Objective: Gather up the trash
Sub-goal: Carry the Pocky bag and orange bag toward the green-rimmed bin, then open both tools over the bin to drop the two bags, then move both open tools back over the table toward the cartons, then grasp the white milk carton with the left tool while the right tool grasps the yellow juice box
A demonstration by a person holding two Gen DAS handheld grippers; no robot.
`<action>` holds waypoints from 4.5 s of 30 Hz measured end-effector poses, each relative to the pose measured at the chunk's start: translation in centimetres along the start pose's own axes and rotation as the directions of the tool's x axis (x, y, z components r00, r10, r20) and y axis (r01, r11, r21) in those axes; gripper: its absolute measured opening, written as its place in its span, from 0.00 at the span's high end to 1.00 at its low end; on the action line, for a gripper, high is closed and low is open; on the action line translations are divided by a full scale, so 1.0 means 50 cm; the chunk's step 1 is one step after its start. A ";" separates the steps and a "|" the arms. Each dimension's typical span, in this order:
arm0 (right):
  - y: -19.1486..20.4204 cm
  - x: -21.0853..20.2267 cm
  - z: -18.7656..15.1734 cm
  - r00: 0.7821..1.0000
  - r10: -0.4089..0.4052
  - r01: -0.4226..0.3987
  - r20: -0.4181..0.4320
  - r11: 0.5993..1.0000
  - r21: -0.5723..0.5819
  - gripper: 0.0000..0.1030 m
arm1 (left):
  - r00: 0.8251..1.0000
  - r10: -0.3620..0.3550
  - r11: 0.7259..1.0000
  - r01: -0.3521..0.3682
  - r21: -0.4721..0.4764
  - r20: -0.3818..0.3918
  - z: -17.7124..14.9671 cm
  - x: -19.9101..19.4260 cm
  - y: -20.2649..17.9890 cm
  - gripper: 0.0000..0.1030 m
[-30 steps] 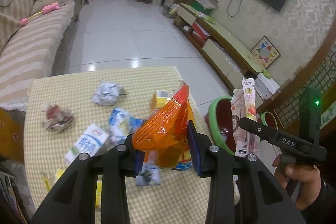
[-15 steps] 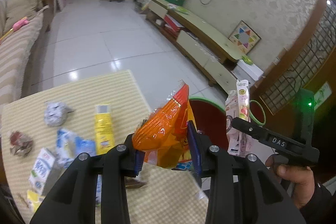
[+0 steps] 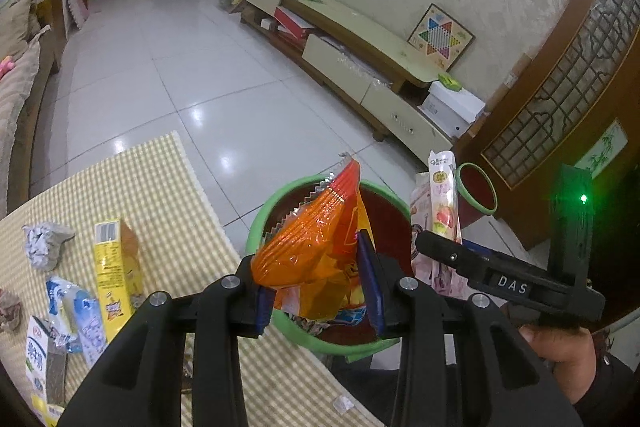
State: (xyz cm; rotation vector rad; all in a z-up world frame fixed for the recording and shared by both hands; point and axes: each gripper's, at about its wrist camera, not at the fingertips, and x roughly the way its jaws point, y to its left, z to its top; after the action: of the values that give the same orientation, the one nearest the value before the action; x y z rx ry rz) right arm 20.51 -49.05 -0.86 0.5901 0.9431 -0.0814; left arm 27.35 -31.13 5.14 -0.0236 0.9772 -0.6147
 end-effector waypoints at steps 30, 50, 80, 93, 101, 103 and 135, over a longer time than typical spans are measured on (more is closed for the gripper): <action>0.081 -0.002 -0.028 0.999 -0.049 0.050 0.014 0.991 -0.123 0.05 | 0.996 0.074 0.993 -0.070 -0.100 0.040 -0.007 -0.050 0.072 0.09; 0.337 -0.015 -0.149 0.999 0.033 -0.039 -0.023 0.942 -0.333 0.05 | 0.969 0.198 0.956 -0.158 -0.249 0.146 -0.149 -0.308 0.251 0.08; 0.518 0.056 -0.242 0.995 0.031 -0.070 -0.092 0.884 -0.462 0.05 | 0.946 0.325 0.863 -0.288 -0.415 0.019 -0.347 -0.380 0.485 0.08; 0.518 0.179 -0.202 0.990 -0.029 -0.035 -0.138 0.895 -0.444 0.05 | 0.939 0.323 0.881 -0.344 -0.323 -0.120 -0.325 -0.249 0.539 0.08; 0.525 0.267 -0.181 0.983 -0.050 -0.030 -0.175 0.905 -0.424 0.05 | 0.929 0.327 0.886 -0.365 -0.287 -0.173 -0.310 -0.182 0.582 0.10; 0.527 0.285 -0.177 0.981 -0.056 -0.027 -0.184 0.907 -0.420 0.05 | 0.927 0.324 0.888 -0.367 -0.276 -0.190 -0.311 -0.165 0.593 0.10; 0.559 0.240 -0.133 0.986 -0.003 -0.071 -0.167 0.897 -0.437 0.64 | 0.933 0.347 0.900 -0.360 -0.244 -0.097 -0.264 -0.201 0.577 0.48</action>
State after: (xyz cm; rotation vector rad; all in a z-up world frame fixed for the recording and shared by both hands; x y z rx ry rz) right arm 31.62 -19.99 -0.87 0.1907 1.0692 0.2144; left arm 26.71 1.12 -3.01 -0.0600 1.0746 -0.1500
